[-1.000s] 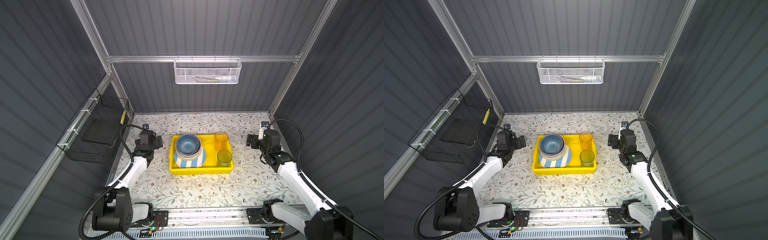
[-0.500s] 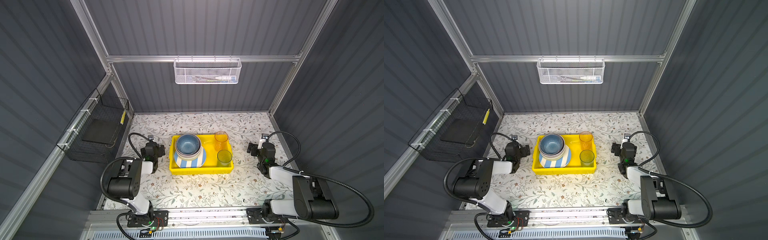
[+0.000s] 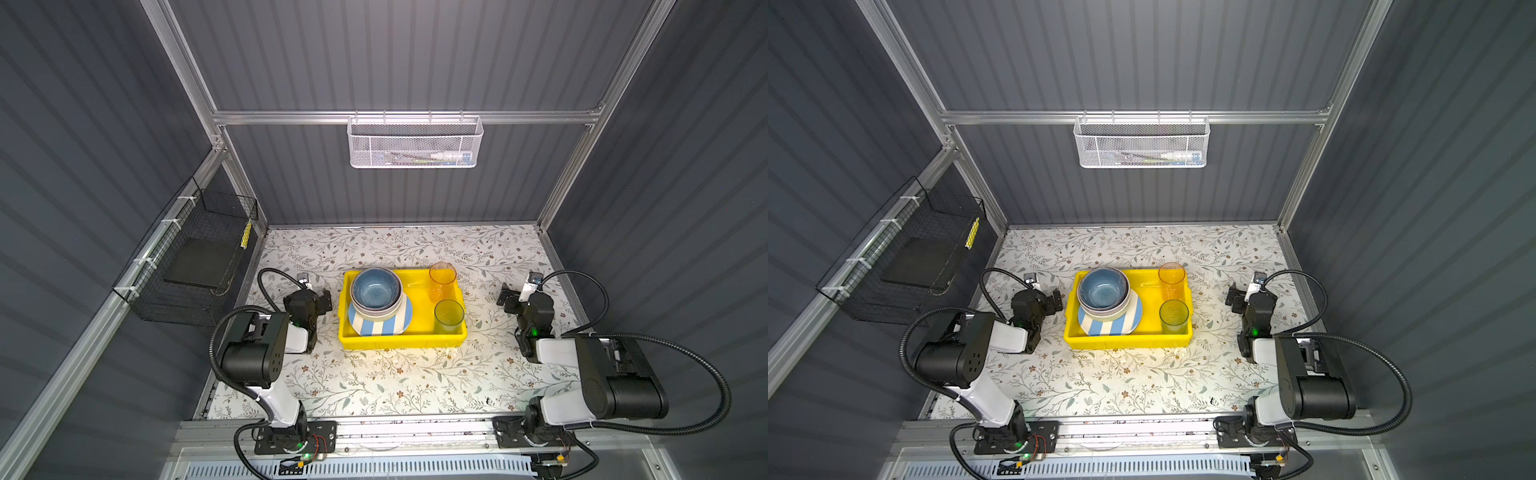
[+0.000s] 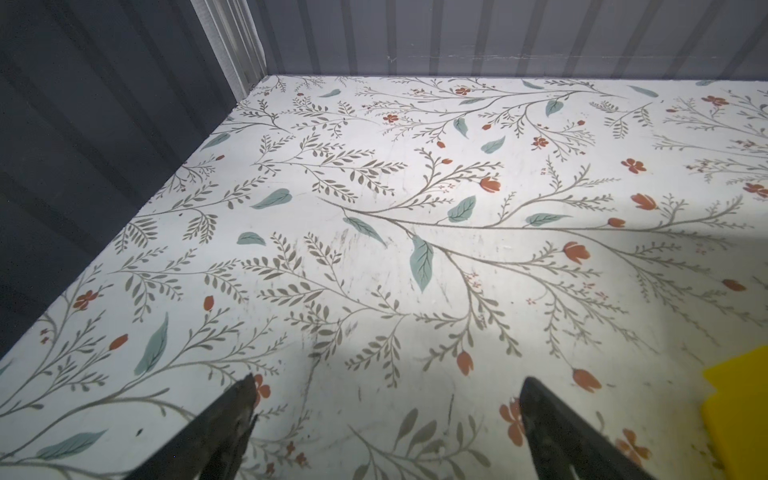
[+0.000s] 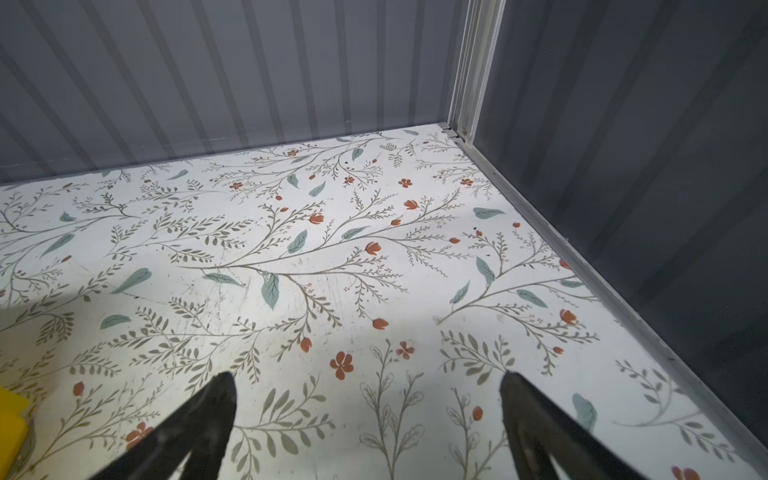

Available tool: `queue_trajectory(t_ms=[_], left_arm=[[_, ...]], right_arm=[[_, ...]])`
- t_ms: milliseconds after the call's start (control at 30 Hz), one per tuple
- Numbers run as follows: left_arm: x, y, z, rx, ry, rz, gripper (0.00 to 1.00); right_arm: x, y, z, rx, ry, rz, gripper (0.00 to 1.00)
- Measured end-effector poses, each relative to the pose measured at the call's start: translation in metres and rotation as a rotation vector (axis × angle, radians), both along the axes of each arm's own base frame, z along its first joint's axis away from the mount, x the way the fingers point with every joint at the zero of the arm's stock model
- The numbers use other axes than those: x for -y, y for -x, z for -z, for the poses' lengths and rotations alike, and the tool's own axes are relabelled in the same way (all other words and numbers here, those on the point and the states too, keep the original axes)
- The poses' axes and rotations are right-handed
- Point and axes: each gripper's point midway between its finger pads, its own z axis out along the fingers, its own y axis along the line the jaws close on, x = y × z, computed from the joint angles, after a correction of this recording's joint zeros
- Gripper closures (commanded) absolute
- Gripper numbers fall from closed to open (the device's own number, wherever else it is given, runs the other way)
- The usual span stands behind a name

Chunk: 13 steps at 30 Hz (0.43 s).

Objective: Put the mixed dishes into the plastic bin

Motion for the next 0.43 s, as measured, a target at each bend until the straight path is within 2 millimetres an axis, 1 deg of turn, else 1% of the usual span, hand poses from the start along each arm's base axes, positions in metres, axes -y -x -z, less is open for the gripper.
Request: queue_trajectory(t_ms=[433], left_arm=[[0.0,-0.0003,-0.0008,0.003,0.0,0.0,0.0]], right_arm=[[-0.0007,-0.0013,-0.0038,0.018,-0.007,-0.003,0.01]])
